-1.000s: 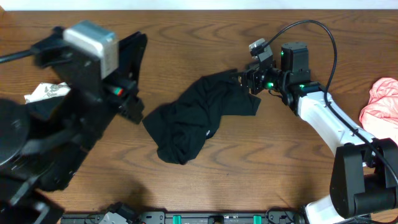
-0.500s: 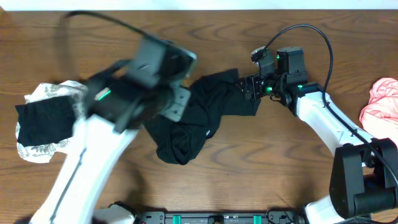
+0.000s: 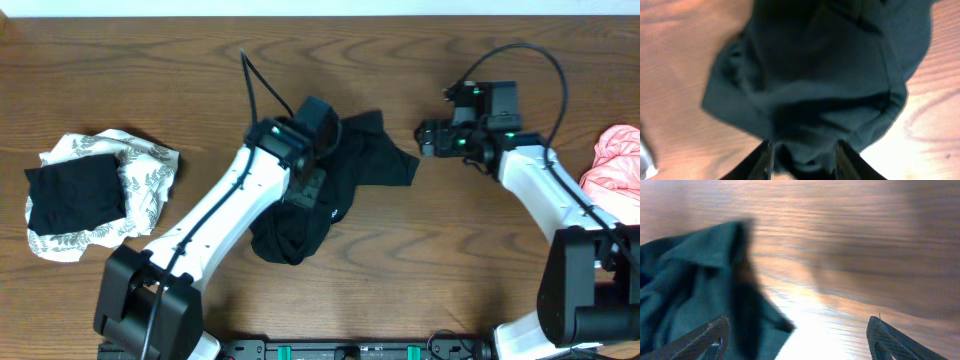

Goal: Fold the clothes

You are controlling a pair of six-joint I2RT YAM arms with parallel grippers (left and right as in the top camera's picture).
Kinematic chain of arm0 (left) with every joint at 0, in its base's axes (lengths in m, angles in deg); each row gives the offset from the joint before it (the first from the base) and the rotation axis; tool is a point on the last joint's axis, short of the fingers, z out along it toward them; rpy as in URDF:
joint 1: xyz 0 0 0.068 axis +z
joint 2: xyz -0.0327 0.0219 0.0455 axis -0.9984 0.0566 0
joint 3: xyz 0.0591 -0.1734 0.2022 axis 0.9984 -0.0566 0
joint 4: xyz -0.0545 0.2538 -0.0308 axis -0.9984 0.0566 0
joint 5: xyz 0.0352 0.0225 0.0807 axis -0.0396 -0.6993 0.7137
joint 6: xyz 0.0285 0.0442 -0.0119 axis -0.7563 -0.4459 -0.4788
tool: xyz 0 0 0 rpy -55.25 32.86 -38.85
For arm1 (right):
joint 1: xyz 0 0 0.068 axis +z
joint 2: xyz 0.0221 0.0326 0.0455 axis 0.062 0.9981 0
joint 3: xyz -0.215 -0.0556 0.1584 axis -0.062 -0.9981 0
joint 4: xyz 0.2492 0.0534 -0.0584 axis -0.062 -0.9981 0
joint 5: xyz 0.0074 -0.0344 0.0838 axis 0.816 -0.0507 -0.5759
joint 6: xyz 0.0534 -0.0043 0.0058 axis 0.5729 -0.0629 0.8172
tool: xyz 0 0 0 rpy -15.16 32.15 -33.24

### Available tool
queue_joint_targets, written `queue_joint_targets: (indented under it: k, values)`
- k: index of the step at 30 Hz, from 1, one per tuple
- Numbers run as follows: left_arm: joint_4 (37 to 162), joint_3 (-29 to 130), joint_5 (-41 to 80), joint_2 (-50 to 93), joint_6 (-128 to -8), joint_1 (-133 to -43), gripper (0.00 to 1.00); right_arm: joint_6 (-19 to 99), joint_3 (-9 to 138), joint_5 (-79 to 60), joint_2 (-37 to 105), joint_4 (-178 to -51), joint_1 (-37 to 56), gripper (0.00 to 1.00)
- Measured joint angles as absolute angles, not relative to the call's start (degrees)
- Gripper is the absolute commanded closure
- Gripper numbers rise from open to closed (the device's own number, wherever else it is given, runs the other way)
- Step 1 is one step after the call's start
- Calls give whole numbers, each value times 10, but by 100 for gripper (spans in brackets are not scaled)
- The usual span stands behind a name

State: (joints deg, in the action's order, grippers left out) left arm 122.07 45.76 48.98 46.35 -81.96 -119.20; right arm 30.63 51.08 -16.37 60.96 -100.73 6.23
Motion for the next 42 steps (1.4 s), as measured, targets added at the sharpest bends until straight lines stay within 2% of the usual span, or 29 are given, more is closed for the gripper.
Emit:
queue_joint_targets:
  k: [2, 8, 16, 20, 24, 25, 28, 31, 42]
  values:
    - [1190, 430, 478, 463, -836, -1201, 51, 310, 511, -163, 610, -1009, 37, 14]
    - [1143, 396, 451, 463, -879, -1245, 44, 318, 511, -174, 610, -1014, -17, 13]
    - [1134, 393, 440, 463, -928, -1274, 42, 319, 511, -183, 610, -1014, -20, 14]
    - [1103, 371, 441, 462, -965, -1274, 37, 319, 511, -185, 610, -1014, -20, 14]
    - [1056, 334, 445, 462, -987, -1274, 37, 319, 511, -186, 610, -1013, -20, 14]
    - [1047, 326, 447, 462, -990, -1274, 41, 319, 511, -186, 610, -1013, -20, 14]
    - [1028, 305, 457, 462, -999, -1272, 74, 319, 511, -191, 610, -1013, -20, 14]
    - [1029, 304, 460, 462, -998, -1270, 94, 319, 511, -196, 610, -1013, -20, 15]
    - [1116, 415, 469, 376, -950, -1269, 94, 319, 511, -200, 610, -1014, -20, 15]
